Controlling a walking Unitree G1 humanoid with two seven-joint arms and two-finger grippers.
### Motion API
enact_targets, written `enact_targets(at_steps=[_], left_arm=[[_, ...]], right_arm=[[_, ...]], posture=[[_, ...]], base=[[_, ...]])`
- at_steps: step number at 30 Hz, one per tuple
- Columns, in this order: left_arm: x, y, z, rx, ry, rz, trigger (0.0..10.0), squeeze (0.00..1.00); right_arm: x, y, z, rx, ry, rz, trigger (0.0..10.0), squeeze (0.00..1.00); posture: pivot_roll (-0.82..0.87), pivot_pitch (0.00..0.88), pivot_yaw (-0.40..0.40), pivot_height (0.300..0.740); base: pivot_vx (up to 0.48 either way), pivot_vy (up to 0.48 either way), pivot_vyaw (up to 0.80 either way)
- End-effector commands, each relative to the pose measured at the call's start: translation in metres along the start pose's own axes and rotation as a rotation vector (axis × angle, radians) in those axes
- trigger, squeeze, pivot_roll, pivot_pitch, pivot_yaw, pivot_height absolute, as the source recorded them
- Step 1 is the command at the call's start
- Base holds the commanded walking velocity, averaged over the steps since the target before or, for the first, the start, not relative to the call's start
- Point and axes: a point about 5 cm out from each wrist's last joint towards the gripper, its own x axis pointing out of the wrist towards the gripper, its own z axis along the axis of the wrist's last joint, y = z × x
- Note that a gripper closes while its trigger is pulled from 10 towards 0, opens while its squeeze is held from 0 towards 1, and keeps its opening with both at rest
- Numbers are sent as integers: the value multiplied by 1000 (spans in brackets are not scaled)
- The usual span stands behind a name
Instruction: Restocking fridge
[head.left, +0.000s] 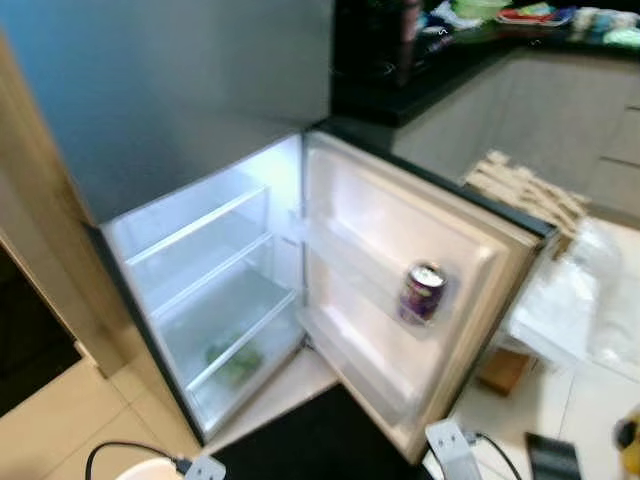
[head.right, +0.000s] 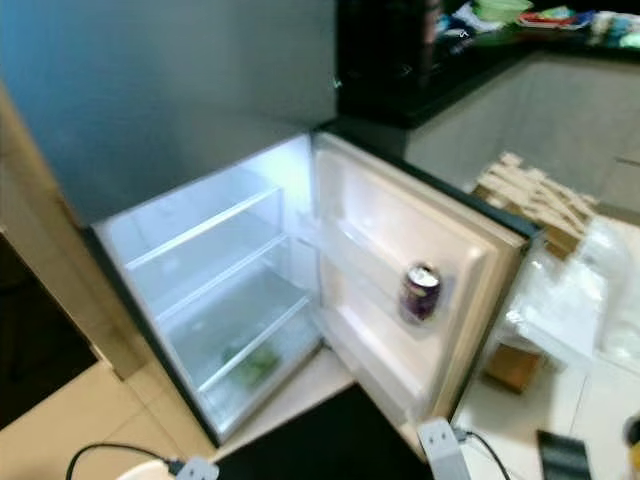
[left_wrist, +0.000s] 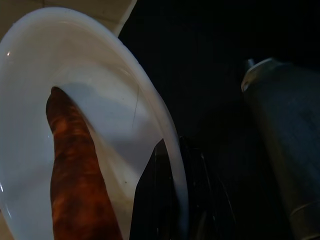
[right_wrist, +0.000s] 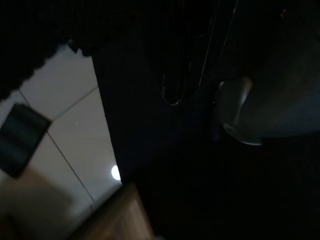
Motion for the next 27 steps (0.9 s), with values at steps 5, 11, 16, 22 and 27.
enact_targets(at_steps=[5,11,16,22,27], left_arm=[[0,0,-3,11,7,-1,10000,0],[0,0,-4,18,9,-5,10000,0],[0,0,-4,22,8,-7,10000,0],[0,-1,-5,25,8,-10,10000,0],[0,-2,-5,28,9,-12,10000,0]], right_arm=[[4,-3,49,109,-218,51,10000,0],[0,-5,95,204,-419,196,10000,0],[-6,-6,124,190,-541,301,10000,0],[-14,-22,153,160,-662,187,10000,0],[-19,-35,165,168,-721,99,10000,0]], posture=[[-154,0,43,740],[-157,0,45,740],[-158,0,44,740],[-158,0,42,740],[-158,0,42,740]], base=[[0,0,0],[0,0,0],[0,0,0],[0,0,0],[0,0,0]])
